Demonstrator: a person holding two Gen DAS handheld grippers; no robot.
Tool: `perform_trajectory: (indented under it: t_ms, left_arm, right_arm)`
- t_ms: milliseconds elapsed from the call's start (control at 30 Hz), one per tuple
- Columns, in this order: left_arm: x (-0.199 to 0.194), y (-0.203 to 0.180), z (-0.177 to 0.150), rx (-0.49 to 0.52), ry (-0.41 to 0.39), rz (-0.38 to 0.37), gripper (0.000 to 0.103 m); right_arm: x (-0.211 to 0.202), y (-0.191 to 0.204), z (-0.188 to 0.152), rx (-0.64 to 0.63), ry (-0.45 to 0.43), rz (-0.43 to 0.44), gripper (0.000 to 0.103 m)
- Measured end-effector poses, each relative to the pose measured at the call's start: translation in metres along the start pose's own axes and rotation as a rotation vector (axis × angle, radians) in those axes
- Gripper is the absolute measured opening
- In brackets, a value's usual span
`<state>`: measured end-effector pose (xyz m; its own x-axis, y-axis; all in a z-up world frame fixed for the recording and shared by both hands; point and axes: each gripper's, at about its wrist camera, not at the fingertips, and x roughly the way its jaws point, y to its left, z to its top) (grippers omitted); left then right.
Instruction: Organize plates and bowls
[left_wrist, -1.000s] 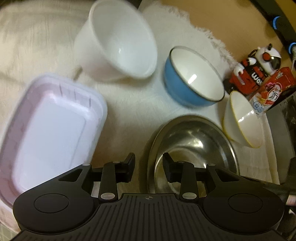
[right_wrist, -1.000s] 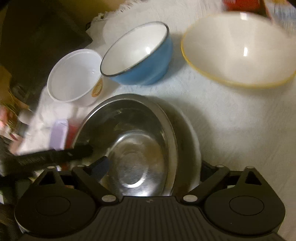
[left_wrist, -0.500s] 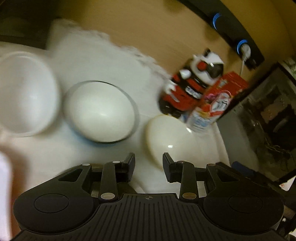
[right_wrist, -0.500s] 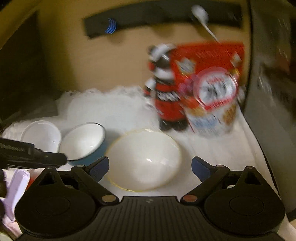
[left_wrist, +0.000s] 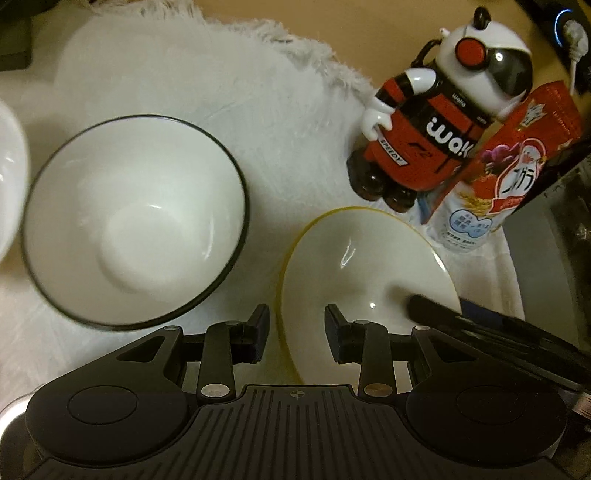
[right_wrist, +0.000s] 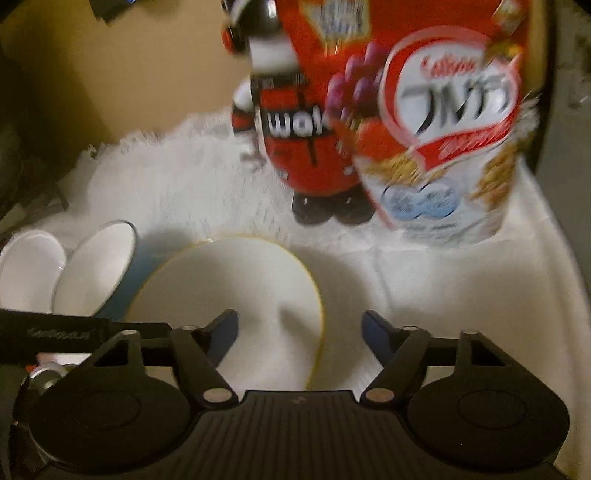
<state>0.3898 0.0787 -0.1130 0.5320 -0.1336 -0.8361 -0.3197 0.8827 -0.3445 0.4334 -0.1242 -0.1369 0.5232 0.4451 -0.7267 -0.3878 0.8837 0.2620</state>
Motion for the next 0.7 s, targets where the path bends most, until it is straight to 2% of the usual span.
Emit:
perform_trajectory:
  t_ms: [67,133,300,467,700]
  left_arm:
    - [0.007,-0.002,0.001,0.008,0.014,-0.006,0.032]
    - [0.012,-0.003,0.002,0.007,0.030,0.004,0.030]
    - [0.015,-0.008,0.000,0.005,0.068,0.032,0.029]
    - [0.005,-0.027,-0.019,0.033,0.125,0.068,0.029]
    - [-0.018,-0.046,-0.052,0.083,0.154,0.027,0.029]
  right_arm:
    - [0.019,-0.002,0.001,0.015,0.059,0.021,0.041]
    - [0.033,-0.002,0.000,0.031,0.112,0.050,0.033]
    - [0.034,0.001,-0.004,0.024,0.131,0.062,0.033]
    - [0.014,-0.002,-0.016,0.019,0.143,0.072,0.033]
    - [-0.026,-0.014,-0.053,0.047,0.167,0.055,0.033]
